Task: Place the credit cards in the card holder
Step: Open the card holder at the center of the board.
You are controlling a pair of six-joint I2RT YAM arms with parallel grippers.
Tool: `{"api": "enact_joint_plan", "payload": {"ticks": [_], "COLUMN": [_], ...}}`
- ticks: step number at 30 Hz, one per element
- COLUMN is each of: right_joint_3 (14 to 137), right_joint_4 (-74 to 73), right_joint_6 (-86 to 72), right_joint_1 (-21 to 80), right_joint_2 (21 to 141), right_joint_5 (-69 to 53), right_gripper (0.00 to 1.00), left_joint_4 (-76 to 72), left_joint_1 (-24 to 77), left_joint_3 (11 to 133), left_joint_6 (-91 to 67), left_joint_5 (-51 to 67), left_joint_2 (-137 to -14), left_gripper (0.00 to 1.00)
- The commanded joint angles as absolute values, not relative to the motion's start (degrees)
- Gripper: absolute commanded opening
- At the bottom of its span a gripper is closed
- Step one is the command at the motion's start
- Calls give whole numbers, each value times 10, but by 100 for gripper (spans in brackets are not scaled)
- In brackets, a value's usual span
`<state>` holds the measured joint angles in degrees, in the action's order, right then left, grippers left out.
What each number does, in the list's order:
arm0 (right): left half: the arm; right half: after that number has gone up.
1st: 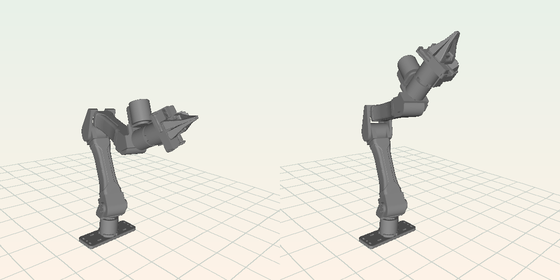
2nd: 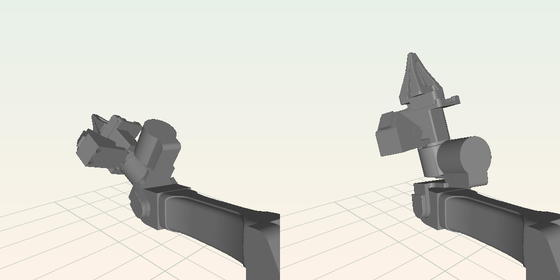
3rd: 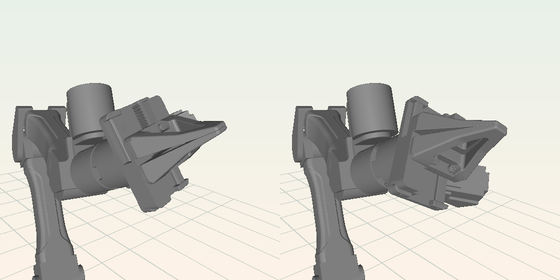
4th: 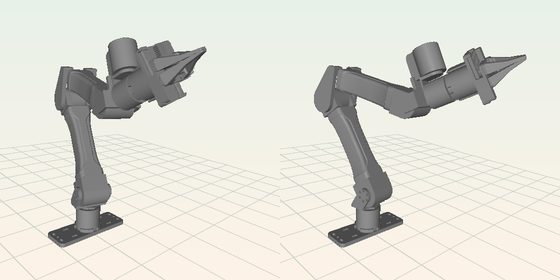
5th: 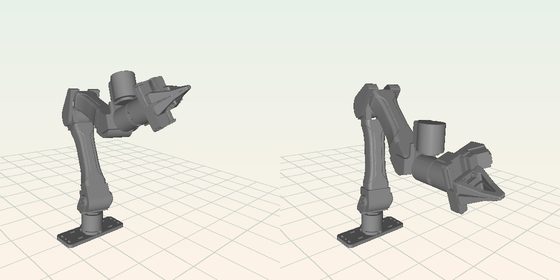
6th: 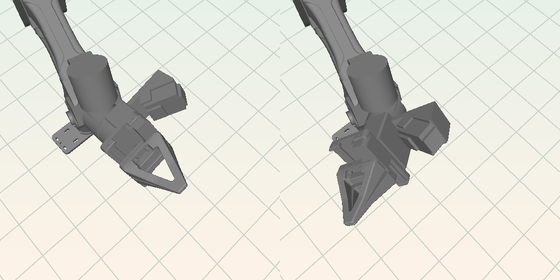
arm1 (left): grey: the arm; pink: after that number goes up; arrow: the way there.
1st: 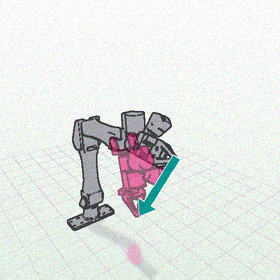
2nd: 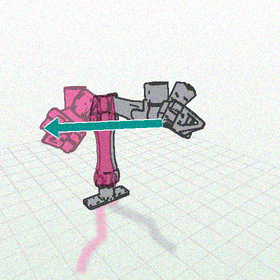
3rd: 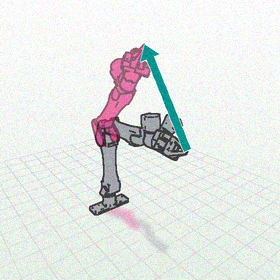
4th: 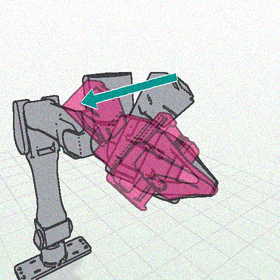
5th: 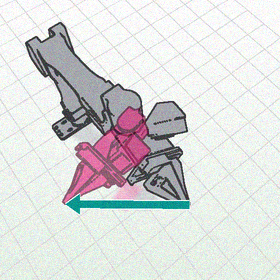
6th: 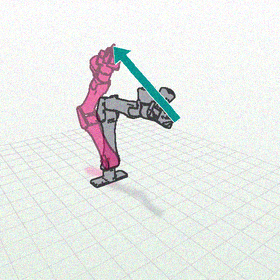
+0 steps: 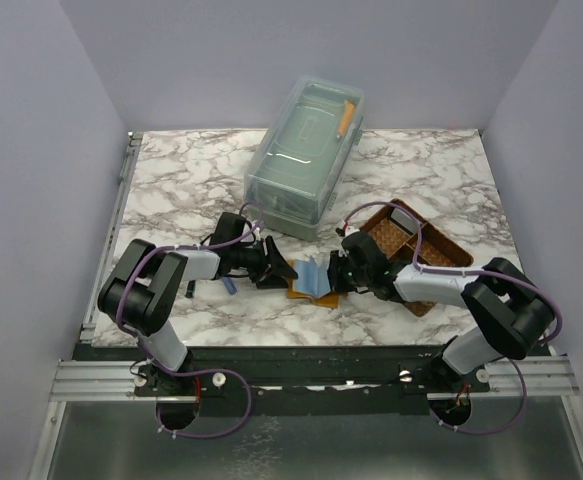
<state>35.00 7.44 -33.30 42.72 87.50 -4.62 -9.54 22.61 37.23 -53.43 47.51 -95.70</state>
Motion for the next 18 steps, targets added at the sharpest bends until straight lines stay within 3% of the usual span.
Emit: {"api": "enact_joint_plan", "payload": {"ticks": [1,8,13,18], "right_joint_3": [345,355,350,345], "right_joint_4": [60,35,39,47], "right_joint_6": [-320,-318,-318,-319], "right_joint_1": [429,428,428,428], "right_joint_2": [911,893,897,901], "right_joint_5": [-47,-43,-44,-50], "right_gripper": [12,13,14,13], "left_joint_4": [-151,-152,-151,-151], "left_joint_1": [234,238,238,238], "left_joint_3": [374,375,373,367], "left_joint_6": [-553,-552,-550,-551], "left_joint_5": [523,520,525,523], "left_joint_2": [-960,-971,-959,-935], "left_gripper": [47,43,54,57]}}
